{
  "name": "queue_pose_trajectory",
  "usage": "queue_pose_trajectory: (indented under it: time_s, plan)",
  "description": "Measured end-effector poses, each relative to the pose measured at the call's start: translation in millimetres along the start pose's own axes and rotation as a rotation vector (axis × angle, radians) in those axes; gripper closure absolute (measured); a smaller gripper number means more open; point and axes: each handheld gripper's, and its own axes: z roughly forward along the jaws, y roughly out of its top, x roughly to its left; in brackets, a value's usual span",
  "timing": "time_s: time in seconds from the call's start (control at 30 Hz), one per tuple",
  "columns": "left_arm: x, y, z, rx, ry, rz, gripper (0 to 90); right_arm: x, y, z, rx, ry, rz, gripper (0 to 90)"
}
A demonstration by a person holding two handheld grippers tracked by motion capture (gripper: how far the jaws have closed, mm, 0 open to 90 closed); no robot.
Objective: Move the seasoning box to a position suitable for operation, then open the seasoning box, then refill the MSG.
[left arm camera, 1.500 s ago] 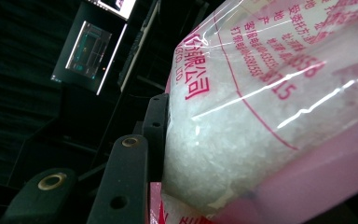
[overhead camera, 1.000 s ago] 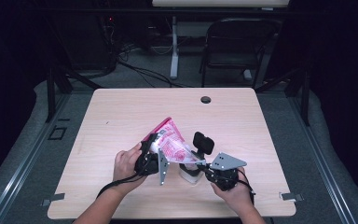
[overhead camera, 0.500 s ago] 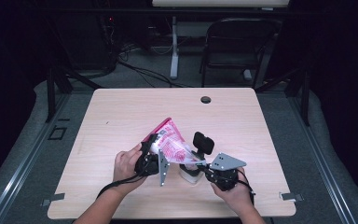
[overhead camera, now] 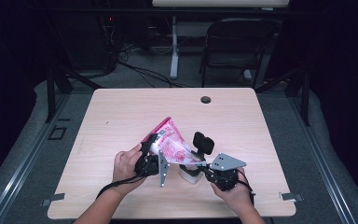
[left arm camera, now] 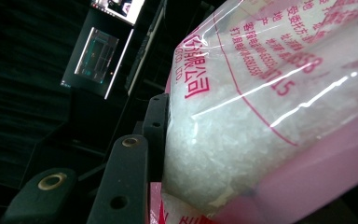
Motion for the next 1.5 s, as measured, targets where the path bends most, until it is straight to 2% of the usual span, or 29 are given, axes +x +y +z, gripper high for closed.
queue_pose_trajectory:
  time_s: [0.4,0.73,0.83,1.1,1.5]
  plan:
    - [0.2,1.2,-1.0,0.001,0.004,0.011,67.1,-0.4,-0.2,0.0,-0.003,0.005,0.004,89.8]
    - [2.8,4.8,-4.4,0.001,0.025,0.045,67.1,-0.6,-0.3,-0.4,-0.002,0.004,0.004,89.7]
    - [2.5,4.9,-3.4,-0.012,0.033,0.038,67.1,-1.1,-0.3,-0.3,-0.002,0.005,0.004,89.7]
    - [1.9,6.0,-3.4,-0.016,0.036,0.051,67.1,-1.0,-1.4,-1.0,0.005,0.000,0.007,89.8]
    - [2.0,6.3,-4.6,-0.006,0.042,0.067,67.1,-0.1,-1.4,0.0,0.005,-0.003,0.008,89.7]
